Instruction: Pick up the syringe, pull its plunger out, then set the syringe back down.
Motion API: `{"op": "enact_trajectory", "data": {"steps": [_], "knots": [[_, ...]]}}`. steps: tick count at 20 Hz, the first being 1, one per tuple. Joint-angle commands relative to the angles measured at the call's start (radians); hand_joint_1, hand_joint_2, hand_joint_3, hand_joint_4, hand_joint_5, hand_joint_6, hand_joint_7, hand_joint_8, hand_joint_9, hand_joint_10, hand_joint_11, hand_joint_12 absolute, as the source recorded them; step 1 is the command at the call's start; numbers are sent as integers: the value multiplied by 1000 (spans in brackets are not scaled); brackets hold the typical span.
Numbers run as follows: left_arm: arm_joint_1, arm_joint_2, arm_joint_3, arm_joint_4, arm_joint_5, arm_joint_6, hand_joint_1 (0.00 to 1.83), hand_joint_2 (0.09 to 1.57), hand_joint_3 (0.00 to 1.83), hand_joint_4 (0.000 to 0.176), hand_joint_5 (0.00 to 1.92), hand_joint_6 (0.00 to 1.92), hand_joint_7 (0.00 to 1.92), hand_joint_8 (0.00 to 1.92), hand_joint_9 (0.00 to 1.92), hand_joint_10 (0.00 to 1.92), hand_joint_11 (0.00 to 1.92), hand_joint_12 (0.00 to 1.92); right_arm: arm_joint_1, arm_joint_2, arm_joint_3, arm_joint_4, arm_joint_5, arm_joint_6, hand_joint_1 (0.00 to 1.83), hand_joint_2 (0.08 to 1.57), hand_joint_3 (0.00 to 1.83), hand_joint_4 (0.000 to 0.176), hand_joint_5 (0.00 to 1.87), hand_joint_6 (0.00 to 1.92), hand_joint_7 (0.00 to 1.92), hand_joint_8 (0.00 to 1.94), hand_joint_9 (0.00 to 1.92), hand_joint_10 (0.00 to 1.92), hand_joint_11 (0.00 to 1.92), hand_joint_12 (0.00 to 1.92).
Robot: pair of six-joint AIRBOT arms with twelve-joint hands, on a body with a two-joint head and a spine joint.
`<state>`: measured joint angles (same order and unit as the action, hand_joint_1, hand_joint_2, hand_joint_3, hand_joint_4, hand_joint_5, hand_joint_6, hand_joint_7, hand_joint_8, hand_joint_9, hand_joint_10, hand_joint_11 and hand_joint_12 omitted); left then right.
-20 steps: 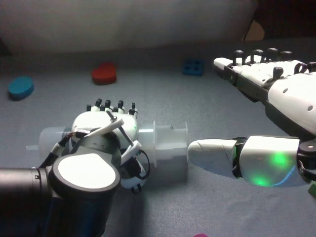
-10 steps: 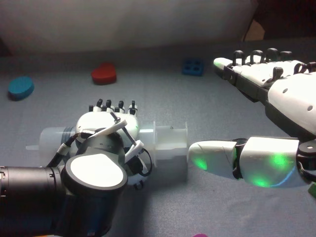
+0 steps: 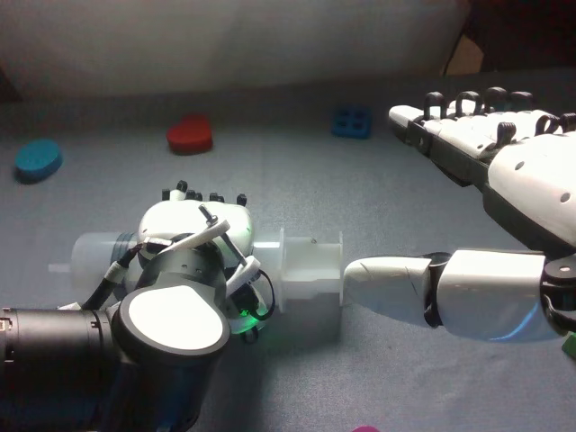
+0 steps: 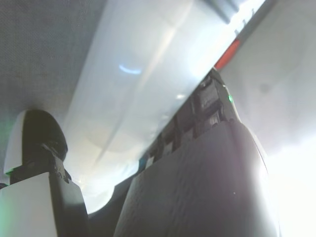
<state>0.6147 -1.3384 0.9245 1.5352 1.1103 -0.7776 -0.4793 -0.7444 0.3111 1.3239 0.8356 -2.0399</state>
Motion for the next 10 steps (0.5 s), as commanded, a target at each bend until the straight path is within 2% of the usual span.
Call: {"op": "enact_trajectory", "data": {"steps": [1, 4, 5, 6, 7, 8, 9, 10], "knots": [[4, -5, 4, 24, 23, 9, 1019, 1175, 2, 0, 518, 15, 630, 18, 546, 47, 47, 1044, 9, -2, -3, -72, 39, 10, 146, 915, 0, 37, 0, 0, 35, 2, 14, 5, 0, 363], [6, -5, 4, 31, 21, 9, 1136, 1193, 0, 0, 729, 31, 844, 35, 752, 93, 267, 1177, 9, -2, -3, -72, 39, 10, 146, 916, 1, 38, 0, 0, 43, 4, 21, 7, 0, 361], [7, -5, 4, 31, 21, 9, 1183, 1210, 0, 0, 673, 1091, 903, 946, 810, 138, 353, 1217, 9, -2, -3, -72, 39, 10, 146, 916, 1, 38, 0, 0, 44, 4, 21, 7, 0, 361], [8, -5, 4, 31, 21, 9, 1177, 1236, 2, 0, 633, 1345, 861, 1230, 830, 242, 403, 1265, 10, -2, -3, -72, 39, 10, 145, 916, 1, 38, 0, 0, 45, 5, 20, 6, 0, 361], [9, -5, 5, 31, 21, 9, 1306, 1229, 4, 0, 650, 1329, 834, 1250, 708, 1275, 467, 1288, 10, -2, -3, -72, 39, 10, 145, 916, 1, 37, 0, 0, 46, 5, 18, 5, 0, 360], [9, -5, 5, 31, 21, 9, 1332, 1231, 1, 0, 643, 1323, 811, 1283, 697, 1481, 523, 1302, 10, -2, -3, -72, 39, 10, 145, 916, 1, 35, 0, 0, 46, 4, 18, 4, 0, 360], [9, -5, 5, 32, 19, 9, 1448, 1206, 5, 0, 672, 1215, 802, 1261, 724, 1401, 624, 1662, 10, -2, -3, -72, 39, 10, 144, 916, 1, 29, 0, 0, 50, 6, 21, 5, 0, 358], [9, -4, 5, 39, 15, 9, 1474, 1194, 0, 0, 729, 1136, 794, 1260, 741, 1388, 673, 1698, 11, -2, -3, -72, 39, 10, 143, 917, 1, 24, 0, 0, 51, 4, 20, 3, 0, 334]]}}
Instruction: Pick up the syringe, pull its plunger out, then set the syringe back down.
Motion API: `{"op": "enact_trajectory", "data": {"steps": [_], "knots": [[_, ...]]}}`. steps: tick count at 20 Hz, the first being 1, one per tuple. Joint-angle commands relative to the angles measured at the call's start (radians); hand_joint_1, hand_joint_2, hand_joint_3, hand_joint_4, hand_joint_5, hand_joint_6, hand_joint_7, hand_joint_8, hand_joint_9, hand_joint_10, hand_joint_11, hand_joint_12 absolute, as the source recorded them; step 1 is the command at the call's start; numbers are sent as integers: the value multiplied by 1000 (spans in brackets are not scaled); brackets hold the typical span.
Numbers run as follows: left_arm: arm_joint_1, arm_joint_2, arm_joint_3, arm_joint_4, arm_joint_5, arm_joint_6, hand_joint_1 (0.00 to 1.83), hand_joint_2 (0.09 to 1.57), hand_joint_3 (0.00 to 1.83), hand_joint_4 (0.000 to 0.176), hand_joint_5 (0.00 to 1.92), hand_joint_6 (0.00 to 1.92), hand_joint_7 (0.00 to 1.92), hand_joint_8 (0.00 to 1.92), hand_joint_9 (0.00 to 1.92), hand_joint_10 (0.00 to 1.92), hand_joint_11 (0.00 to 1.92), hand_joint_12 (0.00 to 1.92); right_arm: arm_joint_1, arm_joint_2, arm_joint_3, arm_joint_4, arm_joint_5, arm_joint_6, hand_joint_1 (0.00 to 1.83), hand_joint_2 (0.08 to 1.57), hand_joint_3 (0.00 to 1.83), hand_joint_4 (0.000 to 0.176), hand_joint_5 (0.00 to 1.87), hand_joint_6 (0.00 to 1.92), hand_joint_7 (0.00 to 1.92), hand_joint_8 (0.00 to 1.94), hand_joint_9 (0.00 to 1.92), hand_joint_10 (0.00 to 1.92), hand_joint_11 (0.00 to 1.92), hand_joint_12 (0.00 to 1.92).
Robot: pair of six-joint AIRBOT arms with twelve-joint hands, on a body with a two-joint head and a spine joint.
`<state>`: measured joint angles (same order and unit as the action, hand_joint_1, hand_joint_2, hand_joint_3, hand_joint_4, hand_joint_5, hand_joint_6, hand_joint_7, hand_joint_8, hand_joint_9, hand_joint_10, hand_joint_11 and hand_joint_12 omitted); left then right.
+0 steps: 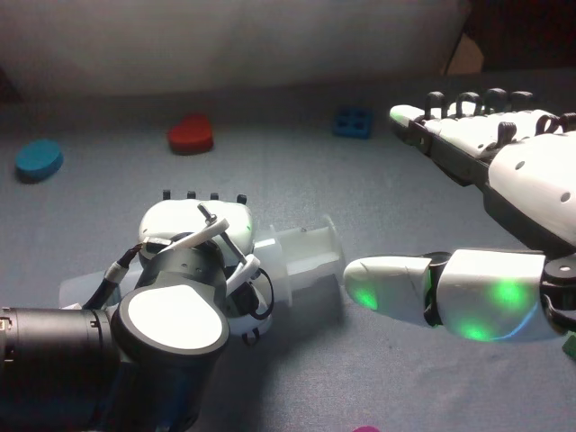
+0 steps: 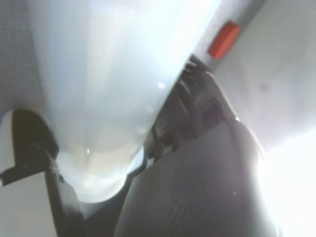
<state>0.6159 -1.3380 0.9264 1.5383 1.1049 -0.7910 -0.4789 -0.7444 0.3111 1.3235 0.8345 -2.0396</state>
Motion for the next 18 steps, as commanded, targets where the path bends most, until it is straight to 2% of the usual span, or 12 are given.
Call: {"op": "enact_trajectory", "data": {"steps": [1, 4, 7, 8, 9, 10, 11, 12, 13, 15, 17, 18], "knots": [[8, -3, 2, 41, 12, 23, 1480, 1184, 0, 0, 776, 1093, 782, 1260, 747, 1393, 701, 1678, 10, -2, -3, -71, 40, 10, 137, 918, 1, 21, 0, 0, 55, 4, 22, 4, 0, 328], [6, 11, -15, 80, -10, 22, 1480, 1177, 0, 0, 840, 1073, 764, 1242, 730, 1398, 724, 1651, 11, -2, -3, -71, 40, 12, 127, 928, 5, 18, 0, 0, 66, 4, 35, 5, 0, 341], [7, 51, -39, 181, -60, -36, 1480, 1181, 1, 0, 831, 1090, 777, 1245, 723, 1404, 686, 1676, 16, -2, 3, -71, 42, 29, 214, 943, 7, 8, 0, 0, 71, 2, 35, 2, 0, 319], [5, 77, -45, 229, -89, -67, 1480, 1182, 1, 0, 828, 1090, 775, 1246, 724, 1406, 686, 1678, 20, -2, 16, -71, 40, 63, 235, 947, 7, 7, 0, 0, 74, 2, 34, 1, 0, 313], [2, 85, -46, 242, -102, -68, 1480, 1182, 1, 0, 828, 1090, 775, 1246, 724, 1406, 686, 1678, 23, -2, 21, -72, 40, 74, 235, 947, 7, 7, 0, 0, 74, 2, 34, 1, 0, 313], [0, 95, -47, 256, -112, -68, 1478, 1187, 1, 0, 824, 1101, 752, 1261, 705, 1423, 701, 1681, 26, -2, 25, -77, 40, 91, 446, 936, 1, 0, 0, 0, 110, 8, 70, 10, 0, 341], [-4, 108, -49, 271, -128, -68, 1478, 1187, 1, 0, 824, 1101, 752, 1261, 705, 1423, 701, 1681, 27, -3, 30, -119, 39, 132, 446, 936, 1, 0, 0, 0, 110, 8, 70, 10, 0, 341], [-8, 120, -50, 286, -145, -68, 1479, 1188, 1, 0, 818, 1078, 751, 1279, 706, 1432, 694, 1691, 26, -2, 32, -159, 42, 163, 684, 904, 0, 0, 78, 5, 197, 5, 147, 13, 0, 530], [-14, 138, -51, 305, -169, -68, 1479, 1189, 1, 0, 815, 1070, 751, 1286, 707, 1436, 690, 1695, 25, -2, 34, -212, 61, 219, 785, 898, 0, 0, 150, 11, 269, 8, 214, 14, 0, 694], [-27, 165, -55, 332, -198, -71, 1479, 1190, 0, 0, 813, 1068, 750, 1286, 706, 1443, 693, 1694, 22, -2, 37, -248, 126, 333, 832, 924, 5, 0, 197, 10, 333, 10, 290, 22, 0, 781], [-35, 184, -59, 363, -207, -113, 1479, 1191, 0, 0, 817, 1069, 754, 1285, 691, 1450, 693, 1691, 4, -3, 53, -273, 165, 483, 881, 955, 6, 0, 237, 8, 368, 7, 342, 20, 0, 819], [-42, 192, -62, 364, -207, -119, 1478, 1193, 1, 0, 817, 1078, 747, 1293, 680, 1460, 685, 1697, -19, -3, 70, -334, 178, 568, 896, 957, 5, 0, 254, 12, 389, 12, 359, 23, 0, 820]]}}
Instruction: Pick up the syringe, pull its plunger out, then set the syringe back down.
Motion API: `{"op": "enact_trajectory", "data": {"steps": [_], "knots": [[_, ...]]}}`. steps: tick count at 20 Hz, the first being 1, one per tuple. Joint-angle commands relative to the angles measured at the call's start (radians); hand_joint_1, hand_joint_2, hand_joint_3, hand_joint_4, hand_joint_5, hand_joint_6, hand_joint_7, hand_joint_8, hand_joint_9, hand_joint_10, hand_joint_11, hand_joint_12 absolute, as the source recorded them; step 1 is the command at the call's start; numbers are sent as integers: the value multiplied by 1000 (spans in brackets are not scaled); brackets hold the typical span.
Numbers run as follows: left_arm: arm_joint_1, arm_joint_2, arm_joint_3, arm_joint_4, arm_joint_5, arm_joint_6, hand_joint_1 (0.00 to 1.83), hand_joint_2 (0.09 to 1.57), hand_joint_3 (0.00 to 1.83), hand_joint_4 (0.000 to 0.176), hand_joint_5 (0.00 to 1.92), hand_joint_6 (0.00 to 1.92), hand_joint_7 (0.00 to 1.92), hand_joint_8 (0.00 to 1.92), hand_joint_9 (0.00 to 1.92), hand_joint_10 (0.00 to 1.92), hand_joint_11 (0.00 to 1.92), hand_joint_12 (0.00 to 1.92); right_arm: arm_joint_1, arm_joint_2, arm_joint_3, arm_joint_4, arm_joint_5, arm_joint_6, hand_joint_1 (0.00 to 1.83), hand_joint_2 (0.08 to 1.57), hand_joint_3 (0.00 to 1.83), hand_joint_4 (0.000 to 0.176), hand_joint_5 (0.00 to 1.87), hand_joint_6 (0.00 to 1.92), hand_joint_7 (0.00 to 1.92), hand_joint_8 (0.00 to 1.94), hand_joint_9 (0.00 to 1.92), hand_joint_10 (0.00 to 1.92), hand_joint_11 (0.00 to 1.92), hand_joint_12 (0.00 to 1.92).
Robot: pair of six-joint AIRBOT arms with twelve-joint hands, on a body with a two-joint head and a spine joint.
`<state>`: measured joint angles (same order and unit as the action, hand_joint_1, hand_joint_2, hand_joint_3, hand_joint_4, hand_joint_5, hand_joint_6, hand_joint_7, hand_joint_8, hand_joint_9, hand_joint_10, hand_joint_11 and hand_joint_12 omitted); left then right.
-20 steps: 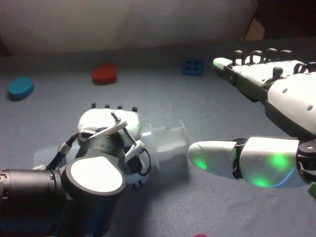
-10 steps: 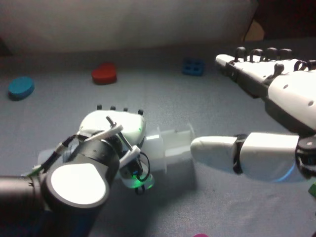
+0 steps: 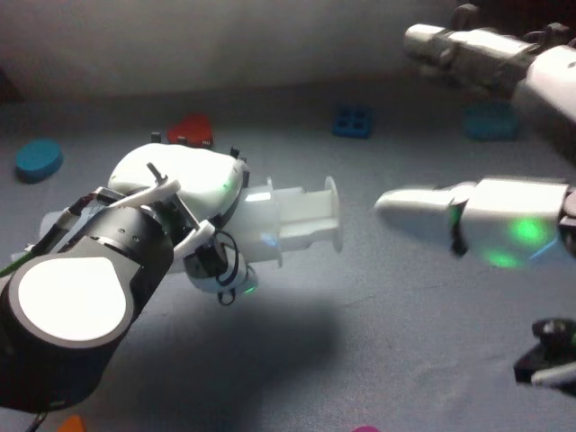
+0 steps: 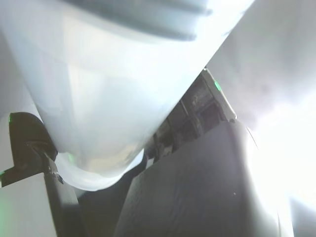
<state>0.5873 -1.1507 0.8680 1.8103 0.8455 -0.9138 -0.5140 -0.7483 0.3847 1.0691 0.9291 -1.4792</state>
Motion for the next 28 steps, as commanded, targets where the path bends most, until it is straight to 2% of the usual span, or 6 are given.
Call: {"op": "enact_trajectory", "data": {"steps": [1, 8, 12, 16, 23, 28], "knots": [[-19, 11, -7, 94, 51, 4, 1478, 1194, 0, 0, 817, 1077, 746, 1297, 679, 1462, 681, 1698, 4, 1, 10, -129, 83, 49, 905, 959, 3, 0, 262, 10, 400, 10, 370, 21, 0, 835], [-64, 49, -18, 101, 8, 4, 1477, 1202, 1, 0, 797, 1103, 711, 1337, 669, 1483, 688, 1694, -22, -55, 156, -189, 24, 247, 931, 966, 2, 0, 291, 8, 445, 8, 406, 15, 0, 916], [-71, 65, -25, 113, -14, 4, 1477, 1201, 0, 0, 782, 1112, 699, 1339, 692, 1474, 706, 1692, -90, -94, 257, -410, -23, 434, 931, 966, 1, 0, 298, 6, 455, 6, 411, 12, 0, 930], [-73, 78, -29, 149, -73, 4, 1478, 1197, 0, 0, 776, 1111, 721, 1316, 704, 1462, 715, 1685, -143, -179, 380, -551, -9, 541, 937, 969, 2, 0, 297, 5, 460, 7, 418, 13, 0, 931], [-93, 93, -39, 182, -108, 4, 1479, 1191, 0, 0, 780, 1098, 747, 1291, 704, 1451, 737, 1678, -160, -297, 524, -574, -90, 698, 947, 971, 2, 0, 305, 4, 476, 9, 427, 11, 0, 942], [-85, 93, -33, 216, -107, -41, 1479, 1191, 0, 0, 779, 1109, 737, 1287, 713, 1447, 738, 1671, -167, -322, 549, -646, -115, 773, 949, 971, 1, 0, 321, 8, 485, 8, 426, 8, 6, 942]]}}
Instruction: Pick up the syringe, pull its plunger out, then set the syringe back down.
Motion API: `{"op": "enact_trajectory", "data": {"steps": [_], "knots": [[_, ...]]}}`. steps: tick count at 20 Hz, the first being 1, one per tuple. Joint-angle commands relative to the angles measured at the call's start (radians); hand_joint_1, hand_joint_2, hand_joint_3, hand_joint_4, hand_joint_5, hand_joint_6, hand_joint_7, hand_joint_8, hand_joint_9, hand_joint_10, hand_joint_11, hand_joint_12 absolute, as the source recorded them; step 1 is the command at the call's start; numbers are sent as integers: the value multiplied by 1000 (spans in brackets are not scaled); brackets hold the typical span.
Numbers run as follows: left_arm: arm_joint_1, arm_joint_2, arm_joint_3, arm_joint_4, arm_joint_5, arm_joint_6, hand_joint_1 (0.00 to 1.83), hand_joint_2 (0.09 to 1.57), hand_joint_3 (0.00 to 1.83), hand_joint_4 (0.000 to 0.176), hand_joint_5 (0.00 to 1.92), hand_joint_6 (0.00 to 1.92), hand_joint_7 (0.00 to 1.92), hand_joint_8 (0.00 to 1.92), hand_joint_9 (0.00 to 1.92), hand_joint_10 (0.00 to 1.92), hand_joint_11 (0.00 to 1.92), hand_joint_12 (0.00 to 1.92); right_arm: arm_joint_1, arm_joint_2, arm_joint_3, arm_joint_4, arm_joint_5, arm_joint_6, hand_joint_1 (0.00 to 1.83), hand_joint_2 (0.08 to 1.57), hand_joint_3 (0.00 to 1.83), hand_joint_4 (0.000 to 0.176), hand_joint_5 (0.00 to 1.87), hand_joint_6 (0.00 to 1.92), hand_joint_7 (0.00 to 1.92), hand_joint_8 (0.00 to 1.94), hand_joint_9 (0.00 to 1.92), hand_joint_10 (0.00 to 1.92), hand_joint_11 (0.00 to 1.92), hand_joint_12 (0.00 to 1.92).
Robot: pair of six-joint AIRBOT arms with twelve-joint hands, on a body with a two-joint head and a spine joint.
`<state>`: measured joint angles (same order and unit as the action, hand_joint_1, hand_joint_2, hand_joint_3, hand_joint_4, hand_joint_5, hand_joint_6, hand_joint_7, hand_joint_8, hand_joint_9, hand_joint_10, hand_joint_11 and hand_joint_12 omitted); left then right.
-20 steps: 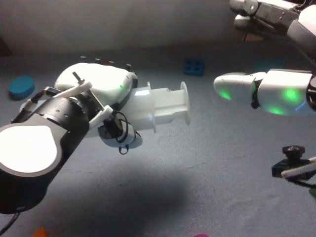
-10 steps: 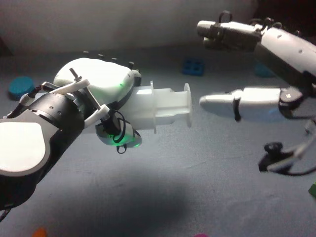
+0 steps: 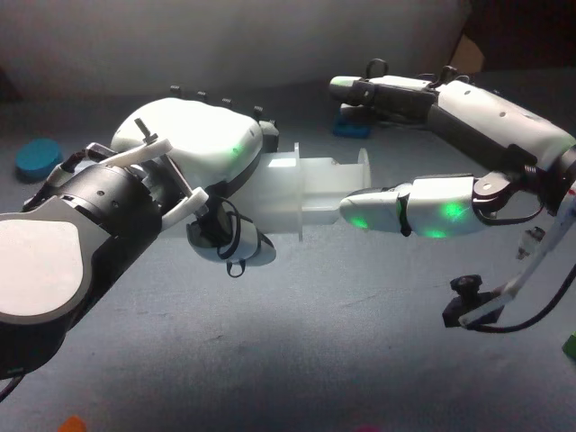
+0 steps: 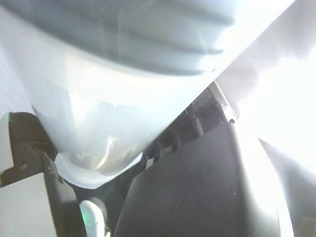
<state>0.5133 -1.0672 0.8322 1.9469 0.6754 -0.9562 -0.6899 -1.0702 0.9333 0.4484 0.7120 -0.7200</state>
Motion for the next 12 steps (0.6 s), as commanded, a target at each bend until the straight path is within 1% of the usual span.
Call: {"op": "enact_trajectory", "data": {"steps": [1, 3, 7, 9, 12], "knots": [[-9, 9, 4, 79, 63, 1, 1479, 1191, 0, 0, 779, 1109, 737, 1288, 713, 1448, 738, 1672, 3, 0, -2, -38, 99, 19, 949, 971, 1, 0, 321, 7, 487, 9, 427, 8, 6, 941], [-5, 9, 5, 79, 63, -1, 1479, 1191, 0, 0, 777, 1103, 736, 1293, 712, 1450, 738, 1675, -7, -5, 1, -48, 95, 21, 950, 974, 2, 0, 319, 6, 490, 9, 425, 7, 1, 941], [-5, 9, 12, 79, 63, -1, 1479, 1192, 0, 0, 767, 1113, 740, 1291, 713, 1451, 740, 1673, -14, -43, 59, -69, 103, 26, 951, 976, 3, 0, 320, 5, 494, 9, 425, 6, 1, 942], [-5, 9, 14, 79, 63, -1, 1478, 1195, 1, 0, 753, 1134, 736, 1296, 709, 1458, 733, 1684, -17, -52, 79, -76, 83, 33, 940, 974, 1, 0, 318, 4, 505, 12, 435, 9, 11, 943], [-5, 9, 14, 79, 62, -1, 1478, 1196, 0, 0, 778, 1111, 726, 1305, 706, 1462, 720, 1690, -32, -63, 105, -95, 66, 36, 938, 976, 2, 0, 312, 0, 504, 7, 436, 7, 7, 940]]}}
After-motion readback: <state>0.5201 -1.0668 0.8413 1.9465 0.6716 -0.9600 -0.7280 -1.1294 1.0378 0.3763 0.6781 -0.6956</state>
